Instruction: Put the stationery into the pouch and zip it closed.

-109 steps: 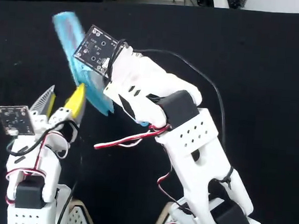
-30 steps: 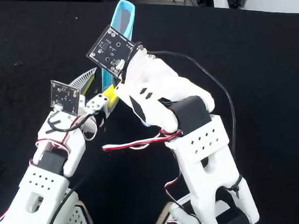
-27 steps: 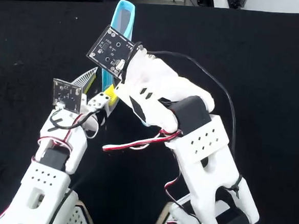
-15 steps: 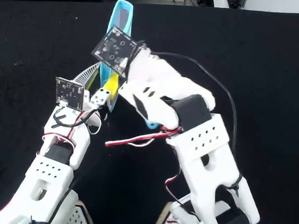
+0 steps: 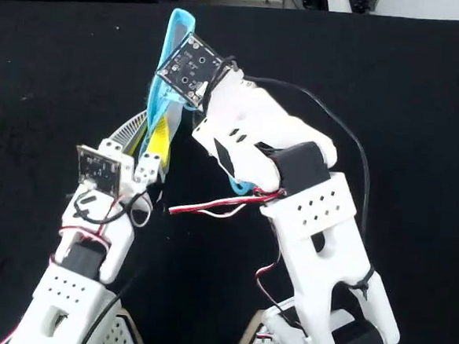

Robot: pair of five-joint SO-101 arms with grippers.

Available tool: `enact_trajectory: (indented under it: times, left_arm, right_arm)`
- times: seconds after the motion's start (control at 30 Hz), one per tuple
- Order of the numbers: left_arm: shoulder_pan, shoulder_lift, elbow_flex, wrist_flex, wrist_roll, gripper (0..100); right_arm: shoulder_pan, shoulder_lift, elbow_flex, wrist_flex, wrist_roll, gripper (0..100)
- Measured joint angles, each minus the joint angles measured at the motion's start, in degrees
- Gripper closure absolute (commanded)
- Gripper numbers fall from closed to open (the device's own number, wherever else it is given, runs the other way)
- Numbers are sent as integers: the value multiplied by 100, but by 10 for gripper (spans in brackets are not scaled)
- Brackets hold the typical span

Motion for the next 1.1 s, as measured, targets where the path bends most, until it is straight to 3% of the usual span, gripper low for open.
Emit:
enact_trajectory:
  times: [0.27, 0.37, 0.7, 1.1]
  left_arm:
    - [0, -2251, -18, 2989, -668, 970]
    - [0, -2646, -35, 3666, -818, 970]
    - [0, -2716, -281, 4352, -862, 970]
    - [0, -2725, -554, 5213, -870, 970]
  right_arm:
    - [-9, 0, 18, 0, 18, 987]
    - [-62, -18, 114, 0, -26, 987]
    - [-466, -958, 1503, -255, -369, 983]
    - [-1116, -3138, 4237, -2163, -369, 981]
